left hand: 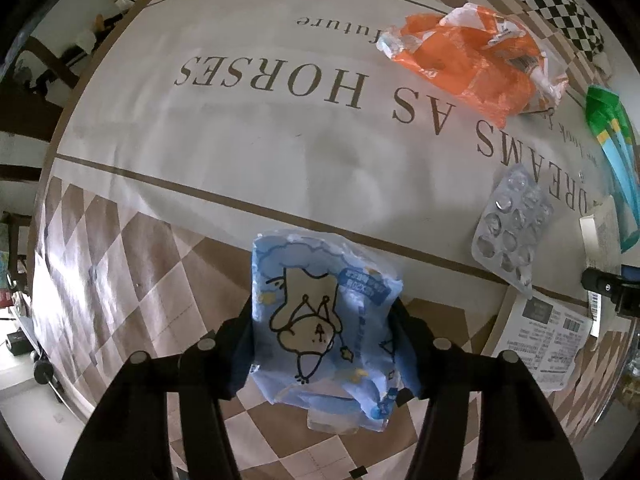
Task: Collect trash
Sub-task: 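Grasp the blue snack bag with left tool while right tool grasps the paper leaflet, then carry bag and leaflet over the bin and open both tools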
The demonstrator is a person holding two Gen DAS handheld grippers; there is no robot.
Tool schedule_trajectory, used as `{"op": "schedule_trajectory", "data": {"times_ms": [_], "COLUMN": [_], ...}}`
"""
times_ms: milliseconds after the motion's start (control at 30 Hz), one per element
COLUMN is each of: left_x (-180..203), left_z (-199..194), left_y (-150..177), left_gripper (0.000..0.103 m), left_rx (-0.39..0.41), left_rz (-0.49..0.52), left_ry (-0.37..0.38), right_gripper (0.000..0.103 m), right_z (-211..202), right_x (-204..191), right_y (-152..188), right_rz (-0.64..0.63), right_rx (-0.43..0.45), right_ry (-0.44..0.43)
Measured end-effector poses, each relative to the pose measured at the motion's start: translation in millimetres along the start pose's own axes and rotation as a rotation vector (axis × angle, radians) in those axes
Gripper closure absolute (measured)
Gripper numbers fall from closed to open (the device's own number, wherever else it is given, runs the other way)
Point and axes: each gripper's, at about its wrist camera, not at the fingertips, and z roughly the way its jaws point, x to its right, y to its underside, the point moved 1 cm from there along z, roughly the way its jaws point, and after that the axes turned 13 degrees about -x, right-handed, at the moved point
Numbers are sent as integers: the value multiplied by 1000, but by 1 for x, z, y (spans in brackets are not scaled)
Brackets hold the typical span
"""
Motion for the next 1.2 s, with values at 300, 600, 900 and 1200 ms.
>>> {"op": "schedule_trajectory", "data": {"times_ms": [300, 600, 900, 1200], "left_x": [-9, -28, -57, -99], "left_z": [-13, -54, -109, -103], "left_y": [12, 39, 100, 178], "left_gripper": [66, 66, 66, 66], "left_rx": [26, 106, 234, 245], "left_rz": [27, 42, 99, 239], "left_ry": [-4, 31, 92, 125], "right_gripper": [20, 20, 20, 20], "right_z": [6, -32, -85, -61], "right_x": [-30, -49, -87, -180], "right_y": [33, 79, 155, 270], "right_rz": [13, 65, 90, 216], "right_rx": [74, 216, 295, 342], "right_ry": [46, -12, -181, -296]}}
